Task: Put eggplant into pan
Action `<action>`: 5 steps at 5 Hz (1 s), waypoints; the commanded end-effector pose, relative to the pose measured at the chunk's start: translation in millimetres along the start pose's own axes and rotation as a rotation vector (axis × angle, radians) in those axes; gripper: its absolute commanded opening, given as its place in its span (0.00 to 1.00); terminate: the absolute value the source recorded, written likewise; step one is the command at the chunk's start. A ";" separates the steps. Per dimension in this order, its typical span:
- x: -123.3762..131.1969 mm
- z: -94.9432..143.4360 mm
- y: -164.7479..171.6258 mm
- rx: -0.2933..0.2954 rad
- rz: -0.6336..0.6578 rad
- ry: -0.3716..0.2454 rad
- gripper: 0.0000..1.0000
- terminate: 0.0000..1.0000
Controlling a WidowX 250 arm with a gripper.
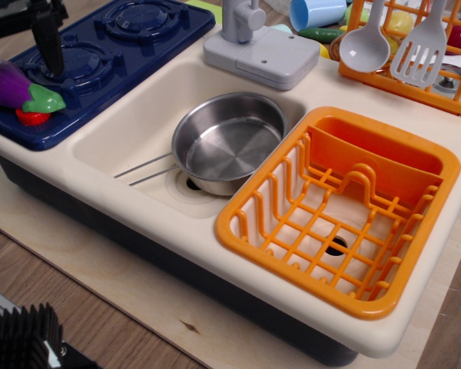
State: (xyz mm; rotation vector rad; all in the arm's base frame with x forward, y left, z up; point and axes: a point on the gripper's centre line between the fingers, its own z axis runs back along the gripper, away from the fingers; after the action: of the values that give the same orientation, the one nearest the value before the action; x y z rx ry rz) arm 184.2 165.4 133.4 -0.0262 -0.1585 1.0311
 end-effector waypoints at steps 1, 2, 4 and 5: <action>12.6 -11.0 11.0 -0.021 0.012 -0.014 1.00 0.00; 12.7 -16.5 13.0 -0.015 0.025 -0.007 1.00 0.00; -6.5 10.9 -9.9 0.016 0.051 -0.040 0.00 0.00; -18.0 26.2 -34.4 0.029 0.052 -0.043 0.00 0.00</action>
State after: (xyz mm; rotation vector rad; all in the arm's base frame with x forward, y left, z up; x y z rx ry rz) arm 203.6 117.8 152.7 0.0239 -0.1666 1.0659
